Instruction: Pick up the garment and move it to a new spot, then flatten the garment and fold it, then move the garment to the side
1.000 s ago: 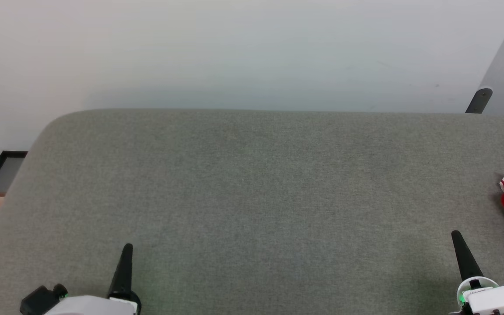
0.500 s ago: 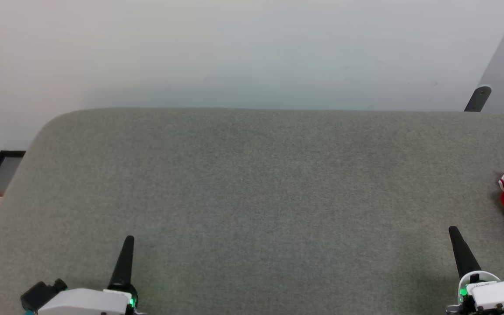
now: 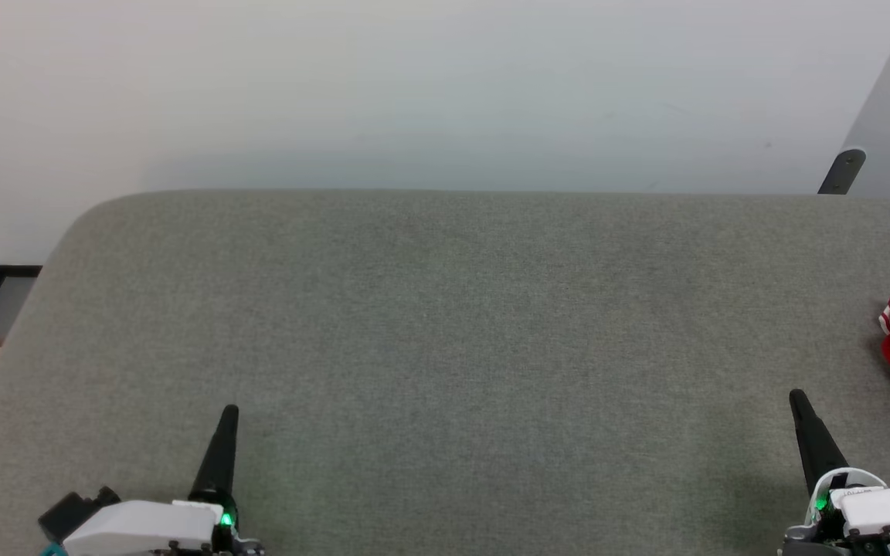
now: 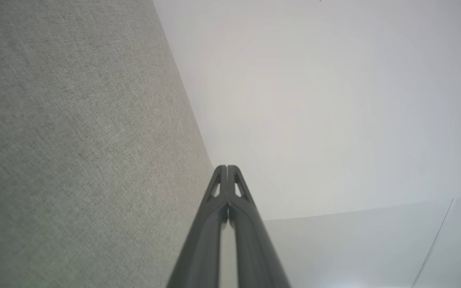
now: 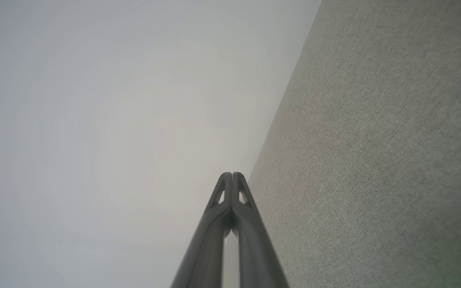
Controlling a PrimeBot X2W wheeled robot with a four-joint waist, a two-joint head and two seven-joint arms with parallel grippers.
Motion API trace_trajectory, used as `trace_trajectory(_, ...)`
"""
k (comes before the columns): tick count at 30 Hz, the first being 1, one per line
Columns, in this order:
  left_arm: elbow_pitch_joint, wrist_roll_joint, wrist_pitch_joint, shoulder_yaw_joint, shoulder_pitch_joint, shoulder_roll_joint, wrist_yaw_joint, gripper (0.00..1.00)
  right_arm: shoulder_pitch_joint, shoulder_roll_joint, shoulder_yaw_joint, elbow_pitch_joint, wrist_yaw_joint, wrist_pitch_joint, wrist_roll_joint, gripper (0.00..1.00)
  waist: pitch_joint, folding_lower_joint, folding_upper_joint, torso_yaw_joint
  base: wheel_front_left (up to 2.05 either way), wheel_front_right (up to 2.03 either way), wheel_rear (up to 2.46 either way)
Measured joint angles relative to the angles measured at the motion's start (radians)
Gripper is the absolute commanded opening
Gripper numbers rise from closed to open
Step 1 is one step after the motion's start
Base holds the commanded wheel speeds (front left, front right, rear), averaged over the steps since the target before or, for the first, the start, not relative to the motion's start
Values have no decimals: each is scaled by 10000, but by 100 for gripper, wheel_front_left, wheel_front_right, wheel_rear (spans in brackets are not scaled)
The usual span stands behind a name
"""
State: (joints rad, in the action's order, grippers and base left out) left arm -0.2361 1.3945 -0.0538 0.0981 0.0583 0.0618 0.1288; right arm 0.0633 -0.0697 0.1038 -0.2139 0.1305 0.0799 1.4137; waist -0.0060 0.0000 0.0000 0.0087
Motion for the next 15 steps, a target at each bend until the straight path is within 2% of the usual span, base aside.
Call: trace_trajectory(15, -42, 1083, -309, 75, 239, -48, 0, 0, 217, 104, 54, -151, 0, 174, 968, 0, 43, 0, 0, -42, 0, 0, 0)
